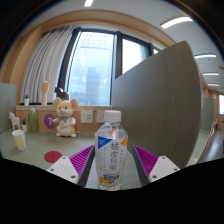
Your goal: Pour water
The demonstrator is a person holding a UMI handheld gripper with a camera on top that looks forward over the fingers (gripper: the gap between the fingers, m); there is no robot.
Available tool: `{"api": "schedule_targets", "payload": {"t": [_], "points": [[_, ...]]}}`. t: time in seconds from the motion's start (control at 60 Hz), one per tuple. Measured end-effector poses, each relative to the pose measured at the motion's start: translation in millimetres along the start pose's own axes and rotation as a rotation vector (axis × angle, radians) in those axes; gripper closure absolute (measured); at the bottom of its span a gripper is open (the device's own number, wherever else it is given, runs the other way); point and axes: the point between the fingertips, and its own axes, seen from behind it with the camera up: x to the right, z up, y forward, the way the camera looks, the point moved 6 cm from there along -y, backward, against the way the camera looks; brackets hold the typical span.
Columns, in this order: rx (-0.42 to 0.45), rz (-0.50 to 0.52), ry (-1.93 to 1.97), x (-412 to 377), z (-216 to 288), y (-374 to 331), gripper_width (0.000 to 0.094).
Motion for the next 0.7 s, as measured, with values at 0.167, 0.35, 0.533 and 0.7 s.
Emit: {"api": "schedule_targets", "payload": {"t": [0.167, 0.35, 0.533, 0.7], "points": [[-0.017, 0.010, 0.052, 4.3, -0.4, 12.6, 0.0441], [0.009, -0.009, 0.007, 0.4, 0.2, 13.6, 0.0617], [0.003, -0.030, -0.049, -5.9, 0.7, 14.3, 0.0618], [0.043, -0.006, -0.277, -60.7, 28.4, 14.5, 0.0618]]}}
